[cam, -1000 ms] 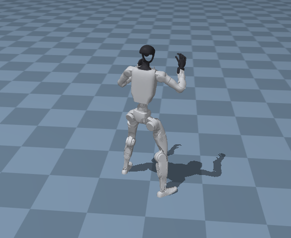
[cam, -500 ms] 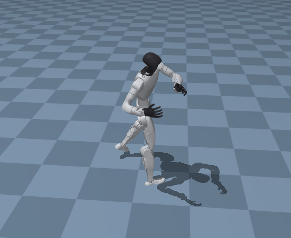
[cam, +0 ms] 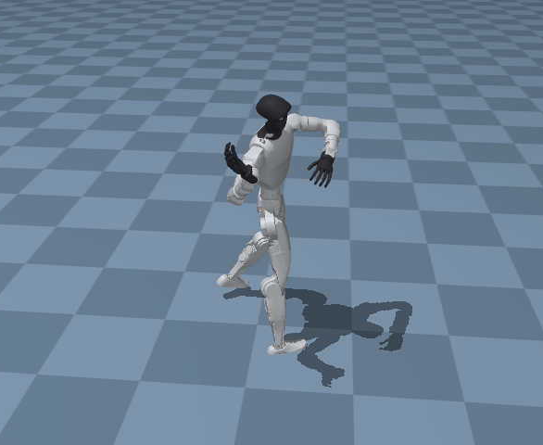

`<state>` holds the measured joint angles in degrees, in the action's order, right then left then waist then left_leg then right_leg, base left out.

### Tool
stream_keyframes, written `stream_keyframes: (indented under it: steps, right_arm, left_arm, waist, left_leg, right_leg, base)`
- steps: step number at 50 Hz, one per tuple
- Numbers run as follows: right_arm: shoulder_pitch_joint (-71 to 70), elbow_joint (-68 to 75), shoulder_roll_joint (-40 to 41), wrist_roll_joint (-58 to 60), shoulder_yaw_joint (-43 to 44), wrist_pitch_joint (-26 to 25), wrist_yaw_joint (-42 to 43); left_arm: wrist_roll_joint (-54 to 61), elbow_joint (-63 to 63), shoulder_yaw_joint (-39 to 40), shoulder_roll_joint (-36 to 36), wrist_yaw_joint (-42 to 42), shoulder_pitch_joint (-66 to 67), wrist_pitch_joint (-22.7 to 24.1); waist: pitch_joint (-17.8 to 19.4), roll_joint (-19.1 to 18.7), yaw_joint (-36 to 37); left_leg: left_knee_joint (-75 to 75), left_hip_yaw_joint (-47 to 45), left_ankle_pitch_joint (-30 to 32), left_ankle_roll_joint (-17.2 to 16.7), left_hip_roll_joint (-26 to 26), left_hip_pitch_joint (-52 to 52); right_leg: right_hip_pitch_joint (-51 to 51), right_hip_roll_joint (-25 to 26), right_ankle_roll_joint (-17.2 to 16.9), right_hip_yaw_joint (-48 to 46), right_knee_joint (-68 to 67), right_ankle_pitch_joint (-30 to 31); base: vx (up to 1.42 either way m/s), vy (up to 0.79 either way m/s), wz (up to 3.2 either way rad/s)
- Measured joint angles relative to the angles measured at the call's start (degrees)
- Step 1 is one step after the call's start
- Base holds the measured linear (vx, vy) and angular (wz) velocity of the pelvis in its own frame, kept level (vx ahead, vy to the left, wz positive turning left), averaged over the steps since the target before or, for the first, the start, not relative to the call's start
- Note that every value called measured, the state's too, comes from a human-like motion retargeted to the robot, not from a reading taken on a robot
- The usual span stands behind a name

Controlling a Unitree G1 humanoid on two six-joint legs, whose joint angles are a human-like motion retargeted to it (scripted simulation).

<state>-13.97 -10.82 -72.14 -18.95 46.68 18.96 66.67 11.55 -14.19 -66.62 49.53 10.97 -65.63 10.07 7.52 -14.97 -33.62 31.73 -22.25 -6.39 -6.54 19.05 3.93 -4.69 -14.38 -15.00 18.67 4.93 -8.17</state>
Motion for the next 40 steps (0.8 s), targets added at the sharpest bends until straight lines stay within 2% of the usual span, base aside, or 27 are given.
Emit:
stream_keyframes:
  steps: [5,7,10,13,16,19,20,21,22,23,24,25,27,28,29,30,32,35,38,40]
  right_arm:
    - [-2.41,-1.75,-4.57,10.76,2.44,-5.93,6.43]
    - [-3.04,-3.26,-4.95,13.85,1.71,-7.69,7.54]
    - [-4.31,-2.58,-4.94,17.79,1.53,-10.13,9.32]
    - [-6.47,2.28,-5.45,17.55,1.82,-12.01,12.63]
    - [-11.29,6.75,-6.1,10.2,-0.52,-9.42,15.41]
    - [-19.06,8.99,-6.59,2.19,-6.75,-5.78,14.06]
    - [-22.05,9.74,-6.81,0.19,-9.8,-5.32,12.32]
    - [-27.56,10.88,-6.85,-7.01,-16.45,-3.03,-4.39]
    - [-32.68,14.24,-7.76,-10.37,-22.74,-2.7,-12.88]
    - [-37.01,22.04,-10.44,-6.03,-28.31,-6.31,-4.92]
    - [-44.06,30.79,-12.72,-4.47,-38.17,-8.75,-7.05]
    - [-52.47,40.01,-14.8,-4.31,-50.17,-10.61,-14.23]
    - [-77.12,61.69,-13.17,5.47,-87.59,-16.98,-40.01]
    - [-92.06,70.98,-8.27,12.27,-108.36,-19.69,-56.29]
    - [-98.78,77.1,-4.67,16.76,-119.91,-20.72,-66.67]
    - [-101.4,81.64,-1.71,20.12,-126.85,-20.91,-74.1]
    - [-100.54,83.36,1.43,20.24,-125.37,-22.74,-71.87]
    - [-93.31,74.21,4.37,16.28,-113.65,-22.26,-57.33]
    - [-87.28,64.13,7.91,25.16,-114.1,-19.89,-53.16]
    - [-85.32,60.51,10.58,35.14,-116.27,-19.56,-54.99]
  left_arm:
    - [7.73,-4.24,5.03,2.69,0.11,11.41,1.19]
    - [11.46,-5.28,8.28,2.17,-0.67,16.13,1.11]
    - [16.16,-6.11,13.27,1.29,-2.5,22.65,0.72]
    - [18.82,-5.62,17.88,-0.08,-4.57,27.85,-0.88]
    - [18.46,-3.41,20.76,-3.14,-5.95,30.62,-3.31]
    - [16.33,0.67,21.51,-7.97,-6.4,31.32,-6.07]
    - [15.19,2.29,21.31,-9.78,-6.49,31.09,-6.99]
    - [13.24,4.65,20.79,-11.94,-8.8,29.9,-7.98]
    - [11.36,6.69,20.03,-13.81,-9.89,28.63,-8.4]
    - [9.57,8.07,18.78,-15.09,-8.54,27.22,-7.68]
    - [8.2,9.86,17.09,-16.42,-8.46,25.29,-6.76]
    - [7.03,11.86,15.16,-17.78,-9.03,23.09,-5.74]
    - [6.94,14.56,12.57,-19.29,-11.29,21.09,-4.22]
    - [6.11,15.25,13.46,-20.7,-13.63,21.8,-4.16]
    - [5.65,15.84,13.64,-21.89,-14.86,21.99,-3.87]
    - [5.37,16.38,13.46,-22.98,-15.55,21.93,-3.46]
    - [3.7,16.7,14.28,-24.0,-15.66,22.24,-2.57]
    - [3.32,16.28,18.26,-22.42,-13.69,24.11,-0.85]
    - [4.72,17.0,22.01,-17.19,-9.99,27.03,1.26]
    - [4.01,17.27,25.56,-13.21,-10.29,30.49,1.73]
  waist:
    - [-5.27,3.35,7.04]
    - [-7.64,5.76,10.57]
    - [-10.17,10.29,17.05]
    - [-11.04,14.65,25.89]
    - [-10.55,19.02,36.62]
    - [-8.01,23.48,47.8]
    - [-6.7,24.87,51.44]
    - [-4.75,25.81,54.62]
    - [-2.77,26.76,57.74]
    - [-0.74,27.75,60.73]
    - [1.43,28.52,63.32]
    - [3.69,29.2,65.71]
    - [6.48,30.3,67.63]
    - [7.19,29.17,67.34]
    - [8.12,28.25,67.53]
    - [9.16,27.44,67.98]
    - [11.03,25.25,68.94]
    - [13.32,22.67,69.55]
    - [12.97,23.28,70.9]
    - [13.58,22.1,72.81]
  left_leg:
    - [-6.14,-15.66,-6.58,3.81,2.88,0.31]
    - [-7.53,-15.12,-8.17,4.84,2.12,-0.67]
    - [-6.19,-6.95,-9.9,5.21,1.68,-4.23]
    - [-3.28,4.13,-10.83,3.66,1.53,-8.65]
    - [-3.04,13.49,-11.15,1.68,0.07,-11.28]
    - [-5.77,21.29,-10.43,-0.12,-2.51,-12.08]
    - [-7.11,23.71,-9.91,-0.72,-3.49,-12.1]
    - [-8.66,26.04,-9.09,-1.17,-4.62,-11.91]
    - [-10.33,28.37,-8.21,-1.72,-5.65,-11.71]
    - [-12.2,30.71,-7.21,-2.49,-6.45,-11.5]
    - [-14.13,33.03,-6.17,-2.97,-7.29,-11.2]
    - [-16.09,35.33,-5.11,-3.29,-8.14,-10.85]
    - [-20.21,40.11,-3.01,-2.89,-9.62,-10.86]
    - [-22.28,42.61,-2.03,-2.54,-10.13,-11.04]
    - [-24.44,44.99,-1.13,-2.16,-10.46,-11.1]
    - [-26.64,47.31,-0.27,-1.76,-10.72,-11.11]
    - [-30.95,51.27,1.37,-1.62,-10.91,-10.94]
    - [-36.71,55.58,3.88,-3.04,-10.54,-10.64]
    - [-36.73,58.39,2.88,-4.36,-8.44,-13.77]
    - [-36.73,57.55,3.36,-4.88,-10.11,-12.93]
  right_leg:
    - [3.36,-2.05,0.0,-11.8,-2.25,-0.34]
    - [5.28,-3.61,0.0,-18.18,-4.21,-0.44]
    - [8.74,-5.2,0.86,-28.21,-8.72,0.22]
    - [11.2,-5.51,2.85,-36.01,-16.2,2.69]
    - [11.7,-5.82,4.36,-38.93,-24.9,6.66]
    - [11.04,-5.49,5.38,-36.36,-31.68,11.34]
    - [10.73,-5.1,5.64,-34.54,-33.33,13.0]
    - [10.47,-4.44,5.8,-31.86,-34.61,14.65]
    - [10.31,-3.57,5.83,-29.07,-35.58,16.37]
    - [10.38,-2.23,5.6,-26.06,-35.91,18.22]
    - [10.63,-0.78,5.25,-22.81,-36.09,19.94]
    - [10.96,0.73,4.82,-19.45,-36.2,21.59]
    - [11.68,4.09,3.66,-12.97,-35.68,24.41]
    - [12.2,5.96,2.98,-9.96,-35.07,25.69]
    - [12.91,7.79,2.4,-7.07,-34.35,26.7]
    - [13.71,9.6,1.86,-4.24,-33.57,27.58]
    - [15.5,12.62,1.0,0.63,-32.07,28.29]
    - [17.97,15.64,0.05,5.17,-29.84,28.17]
    - [15.27,19.48,0.0,2.36,-32.72,27.14]
    - [18.49,17.36,0.0,6.15,-28.19,26.8]
  base:
    - [-0.06,0.26,2.16]
    - [-0.02,0.39,2.68]
    - [0.04,0.42,2.79]
    - [0.1,0.42,2.7]
    - [0.13,0.38,2.52]
    - [0.11,0.29,2.39]
    - [0.08,0.22,2.36]
    - [0.07,0.19,2.37]
    - [0.05,0.16,2.4]
    - [0.05,0.13,2.45]
    - [0.04,0.11,2.49]
    - [0.03,0.08,2.55]
    - [0.02,0.05,2.63]
    - [0.02,0.02,2.67]
    - [0.02,0.0,2.65]
    - [0.03,-0.02,2.54]
    - [0.03,-0.04,2.32]
    - [0.05,-0.09,1.72]
    - [0.1,-0.32,0.78]
    - [0.06,0.01,-0.02]
